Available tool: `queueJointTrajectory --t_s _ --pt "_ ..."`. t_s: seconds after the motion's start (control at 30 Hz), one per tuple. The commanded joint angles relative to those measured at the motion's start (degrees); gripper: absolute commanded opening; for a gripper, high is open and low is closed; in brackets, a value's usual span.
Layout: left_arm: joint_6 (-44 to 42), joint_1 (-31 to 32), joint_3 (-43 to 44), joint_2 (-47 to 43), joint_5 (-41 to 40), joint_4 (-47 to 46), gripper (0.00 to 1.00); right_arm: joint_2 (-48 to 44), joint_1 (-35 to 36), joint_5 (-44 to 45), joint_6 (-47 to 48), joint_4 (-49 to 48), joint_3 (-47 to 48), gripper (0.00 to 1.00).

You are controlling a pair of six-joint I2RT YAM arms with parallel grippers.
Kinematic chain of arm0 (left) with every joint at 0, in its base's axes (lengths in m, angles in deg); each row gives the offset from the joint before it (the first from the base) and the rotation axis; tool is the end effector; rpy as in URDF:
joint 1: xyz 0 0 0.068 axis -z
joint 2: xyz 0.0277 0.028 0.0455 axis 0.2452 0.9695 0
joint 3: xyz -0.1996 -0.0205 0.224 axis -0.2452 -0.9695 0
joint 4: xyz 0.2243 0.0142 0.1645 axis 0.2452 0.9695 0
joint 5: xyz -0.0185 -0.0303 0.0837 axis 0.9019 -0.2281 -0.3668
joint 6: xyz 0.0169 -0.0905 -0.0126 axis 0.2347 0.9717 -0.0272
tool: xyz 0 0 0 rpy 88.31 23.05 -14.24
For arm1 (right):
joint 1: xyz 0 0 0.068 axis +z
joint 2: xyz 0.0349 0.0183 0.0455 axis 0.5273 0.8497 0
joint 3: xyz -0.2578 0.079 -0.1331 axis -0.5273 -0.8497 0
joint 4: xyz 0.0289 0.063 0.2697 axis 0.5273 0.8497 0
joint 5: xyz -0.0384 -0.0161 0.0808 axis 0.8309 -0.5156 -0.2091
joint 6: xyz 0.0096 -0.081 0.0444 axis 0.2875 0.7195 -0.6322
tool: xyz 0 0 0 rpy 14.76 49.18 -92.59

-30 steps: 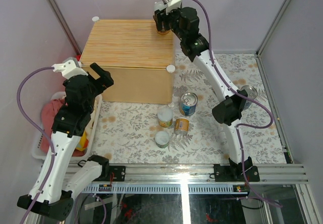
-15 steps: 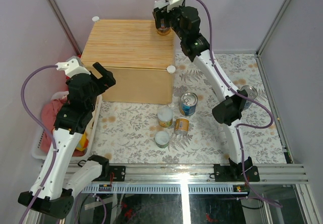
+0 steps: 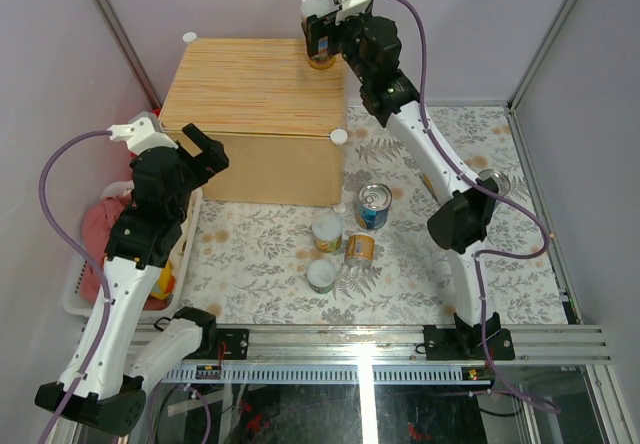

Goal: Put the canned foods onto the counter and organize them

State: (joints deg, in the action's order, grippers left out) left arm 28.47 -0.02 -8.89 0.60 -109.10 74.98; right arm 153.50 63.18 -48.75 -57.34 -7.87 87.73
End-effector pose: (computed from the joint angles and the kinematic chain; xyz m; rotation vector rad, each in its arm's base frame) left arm 0.2189 -0.0247 0.4245 -0.4993 1.7670 -0.2066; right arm 0.4997 0.3029 0.5215 -0.3655 1.1752 0.3967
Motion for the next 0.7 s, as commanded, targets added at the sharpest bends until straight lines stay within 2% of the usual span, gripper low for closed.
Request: queueJointTrajectory --t_s 0.0,0.17,0.37,0.67 --pt "0.4 -0.3 0.7 -1.6 -0.8 -3.4 1.00 -11.2 0.3 1.5 -1.3 -6.2 -5.0 0.98" --pt "0.5 -0.4 0.7 -2.6 -2.4 -3.8 1.00 -22.7 0.3 4.9 0.4 -6.7 -17.9 0.98" --pt "1.1 -0.5 0.7 -2.4 -2.5 -4.4 1.00 -33.5 0.0 15.0 6.0 1.6 -30.7 0.98" --pt "1.2 -2.2 1.6 -0.2 -5.1 -4.1 1.00 -36.3 -6.2 21.5 0.6 21.9 -38.5 1.00"
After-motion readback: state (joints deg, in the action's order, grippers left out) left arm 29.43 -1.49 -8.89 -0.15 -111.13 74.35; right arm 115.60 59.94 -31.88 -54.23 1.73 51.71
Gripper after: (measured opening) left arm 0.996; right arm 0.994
